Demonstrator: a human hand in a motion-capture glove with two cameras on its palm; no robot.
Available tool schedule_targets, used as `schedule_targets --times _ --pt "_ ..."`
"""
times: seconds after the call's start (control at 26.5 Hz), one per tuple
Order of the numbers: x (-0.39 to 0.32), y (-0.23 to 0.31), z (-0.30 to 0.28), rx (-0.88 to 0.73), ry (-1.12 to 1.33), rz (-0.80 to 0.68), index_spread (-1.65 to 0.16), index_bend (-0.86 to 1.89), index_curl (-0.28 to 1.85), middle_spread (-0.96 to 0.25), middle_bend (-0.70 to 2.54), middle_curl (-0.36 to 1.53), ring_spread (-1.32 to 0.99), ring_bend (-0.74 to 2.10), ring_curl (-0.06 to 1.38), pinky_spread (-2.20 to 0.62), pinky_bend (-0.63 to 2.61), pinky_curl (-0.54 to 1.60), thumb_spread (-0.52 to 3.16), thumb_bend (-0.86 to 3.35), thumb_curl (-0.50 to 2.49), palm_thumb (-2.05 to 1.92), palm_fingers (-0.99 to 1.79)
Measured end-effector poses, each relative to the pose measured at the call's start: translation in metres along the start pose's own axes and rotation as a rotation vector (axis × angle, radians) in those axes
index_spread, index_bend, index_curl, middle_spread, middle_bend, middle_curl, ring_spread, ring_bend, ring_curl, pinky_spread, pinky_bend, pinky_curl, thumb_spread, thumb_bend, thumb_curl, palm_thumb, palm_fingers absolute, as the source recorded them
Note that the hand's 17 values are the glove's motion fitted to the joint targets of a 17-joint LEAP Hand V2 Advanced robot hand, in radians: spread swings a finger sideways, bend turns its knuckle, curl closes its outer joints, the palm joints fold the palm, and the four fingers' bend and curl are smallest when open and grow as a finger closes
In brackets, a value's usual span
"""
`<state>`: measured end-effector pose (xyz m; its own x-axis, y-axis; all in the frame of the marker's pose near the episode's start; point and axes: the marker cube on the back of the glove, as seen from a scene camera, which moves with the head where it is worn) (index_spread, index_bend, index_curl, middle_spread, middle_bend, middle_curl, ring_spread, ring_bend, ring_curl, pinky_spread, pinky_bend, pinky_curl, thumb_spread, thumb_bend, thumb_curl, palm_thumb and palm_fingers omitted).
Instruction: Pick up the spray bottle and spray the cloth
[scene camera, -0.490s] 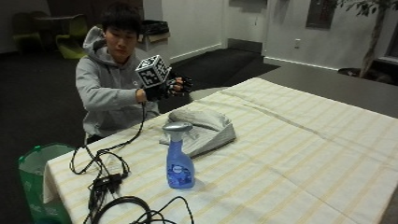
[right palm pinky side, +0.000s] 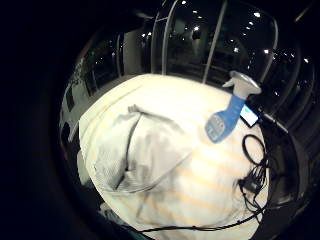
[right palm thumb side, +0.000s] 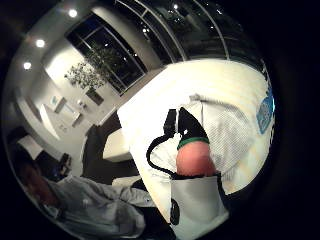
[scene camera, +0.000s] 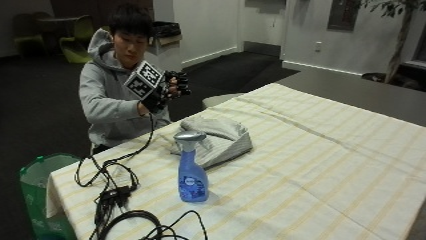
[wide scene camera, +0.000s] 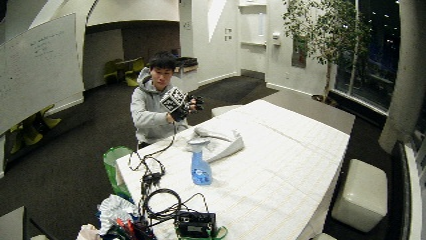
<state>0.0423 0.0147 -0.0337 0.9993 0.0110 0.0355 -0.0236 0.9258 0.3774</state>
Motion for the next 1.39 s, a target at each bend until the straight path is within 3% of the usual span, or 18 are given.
schedule_targets --times 0.38,0.87,1.05,1.39 --pt "0.069 0.003 -0.026 0.123 -0.071 0.128 -0.36 0.09 0.13 -0.09 0.28 0.25 -0.01 0.41 0.21 0.23 0.46 0.26 0.93 0.18 0.33 0.64 0.19" --pt "0.18 -0.029 -0.007 0.067 -0.267 0.49 -0.37 0.09 0.13 -0.09 0.29 0.3 -0.01 0.45 0.25 0.24 0.51 0.3 0.95 0.09 0.4 0.7 0.13" --pt "0.219 -0.045 0.004 0.153 -0.346 0.588 -0.37 0.09 0.12 -0.07 0.29 0.31 -0.01 0.46 0.26 0.24 0.54 0.32 0.94 0.05 0.42 0.72 0.09" --pt "0.251 -0.041 0.046 0.05 -0.555 0.753 -0.37 0.08 0.12 -0.05 0.27 0.32 0.0 0.49 0.27 0.23 0.57 0.34 0.89 -0.02 0.44 0.74 -0.03"
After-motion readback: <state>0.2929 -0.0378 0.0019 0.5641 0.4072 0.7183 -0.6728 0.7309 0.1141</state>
